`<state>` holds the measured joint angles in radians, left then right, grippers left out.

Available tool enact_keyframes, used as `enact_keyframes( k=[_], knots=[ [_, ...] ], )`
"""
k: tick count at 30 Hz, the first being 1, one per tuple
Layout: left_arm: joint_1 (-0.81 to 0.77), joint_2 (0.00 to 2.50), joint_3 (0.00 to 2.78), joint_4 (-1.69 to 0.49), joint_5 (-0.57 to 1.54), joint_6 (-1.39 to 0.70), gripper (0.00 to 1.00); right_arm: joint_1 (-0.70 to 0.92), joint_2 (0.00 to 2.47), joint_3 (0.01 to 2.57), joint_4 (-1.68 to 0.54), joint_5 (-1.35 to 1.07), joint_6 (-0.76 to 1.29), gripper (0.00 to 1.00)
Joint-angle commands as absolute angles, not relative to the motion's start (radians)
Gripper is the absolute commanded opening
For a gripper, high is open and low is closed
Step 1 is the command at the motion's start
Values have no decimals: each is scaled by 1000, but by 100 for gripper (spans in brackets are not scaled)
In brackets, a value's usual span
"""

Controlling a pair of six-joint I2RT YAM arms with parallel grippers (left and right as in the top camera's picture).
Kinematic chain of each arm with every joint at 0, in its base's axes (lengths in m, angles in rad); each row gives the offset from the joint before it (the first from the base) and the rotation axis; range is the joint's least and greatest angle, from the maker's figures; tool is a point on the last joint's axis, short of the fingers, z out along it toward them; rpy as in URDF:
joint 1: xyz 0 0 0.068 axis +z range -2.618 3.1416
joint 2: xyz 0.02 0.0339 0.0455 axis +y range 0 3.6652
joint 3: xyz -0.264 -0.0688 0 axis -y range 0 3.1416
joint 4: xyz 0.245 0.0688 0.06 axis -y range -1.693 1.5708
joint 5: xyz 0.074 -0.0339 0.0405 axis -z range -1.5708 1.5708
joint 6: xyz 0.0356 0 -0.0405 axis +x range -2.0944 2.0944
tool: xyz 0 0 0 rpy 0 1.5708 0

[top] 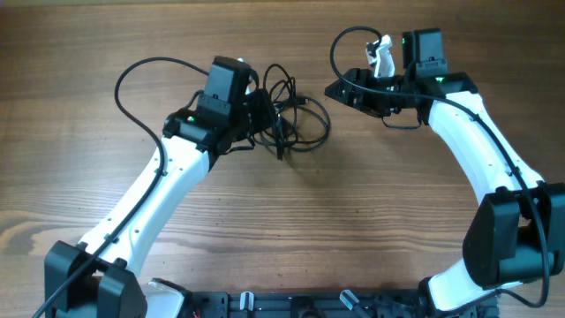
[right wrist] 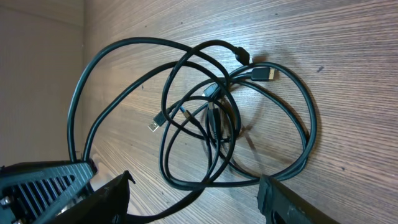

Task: Untangle cables
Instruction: 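Lower the bundle with the left gripper onto the table center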

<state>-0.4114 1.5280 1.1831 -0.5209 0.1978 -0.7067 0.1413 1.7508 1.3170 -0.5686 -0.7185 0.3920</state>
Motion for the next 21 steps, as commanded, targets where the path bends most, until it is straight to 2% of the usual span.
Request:
enact_keyframes(
  k=[1,11,21],
  knots=[
    [-432,1573,1189,-525,155,-680,5,143,1764,1316,-570,-740,393,68],
    [-460,1658,1189,-525,156,-681,6,143,1764,1316,-577,-733,392,68],
    [-469,1659,1189,-524,155,-681,29,143,1764,1316,-585,-730,391,68]
  ],
)
